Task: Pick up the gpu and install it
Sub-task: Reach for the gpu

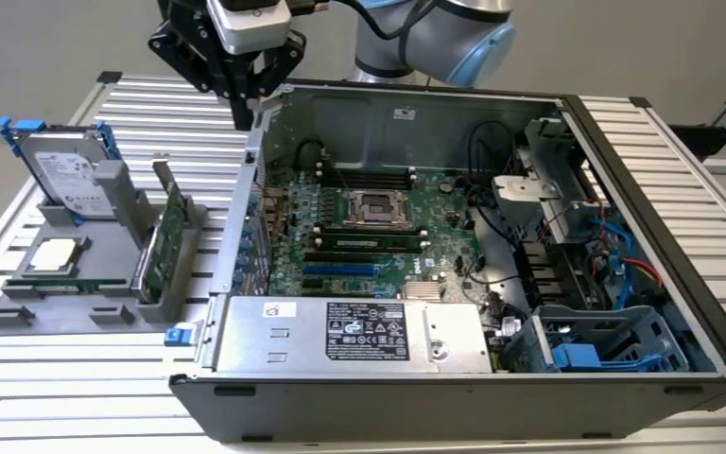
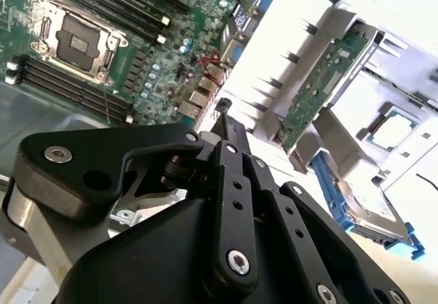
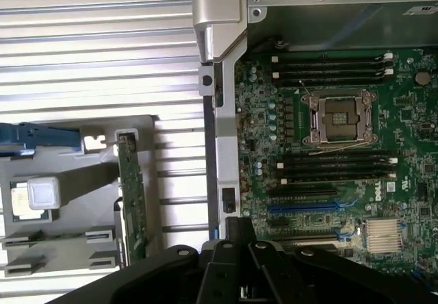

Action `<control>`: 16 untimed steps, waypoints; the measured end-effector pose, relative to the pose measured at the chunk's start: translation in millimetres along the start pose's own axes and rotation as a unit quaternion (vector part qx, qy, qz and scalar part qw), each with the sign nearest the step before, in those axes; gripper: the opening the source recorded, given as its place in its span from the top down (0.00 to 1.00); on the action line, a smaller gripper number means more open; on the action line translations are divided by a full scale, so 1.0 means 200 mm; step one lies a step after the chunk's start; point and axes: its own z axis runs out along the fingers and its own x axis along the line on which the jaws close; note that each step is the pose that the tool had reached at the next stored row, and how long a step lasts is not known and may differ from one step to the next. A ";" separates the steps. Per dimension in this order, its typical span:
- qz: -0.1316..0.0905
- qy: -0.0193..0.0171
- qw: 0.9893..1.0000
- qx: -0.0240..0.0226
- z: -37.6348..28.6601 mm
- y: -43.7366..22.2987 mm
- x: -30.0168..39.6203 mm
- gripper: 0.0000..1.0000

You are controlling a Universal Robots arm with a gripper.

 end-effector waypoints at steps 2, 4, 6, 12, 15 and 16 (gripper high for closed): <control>0.000 0.000 1.000 0.000 0.000 -0.001 0.011 1.00; 0.000 0.000 1.000 0.000 0.000 -0.001 0.021 1.00; 0.000 0.000 1.000 0.000 -0.001 -0.002 0.031 1.00; 0.000 0.000 1.000 0.000 -0.001 -0.004 0.063 1.00; 0.000 0.000 1.000 0.000 -0.002 -0.005 0.078 1.00; 0.000 0.000 1.000 0.000 -0.002 -0.006 0.083 1.00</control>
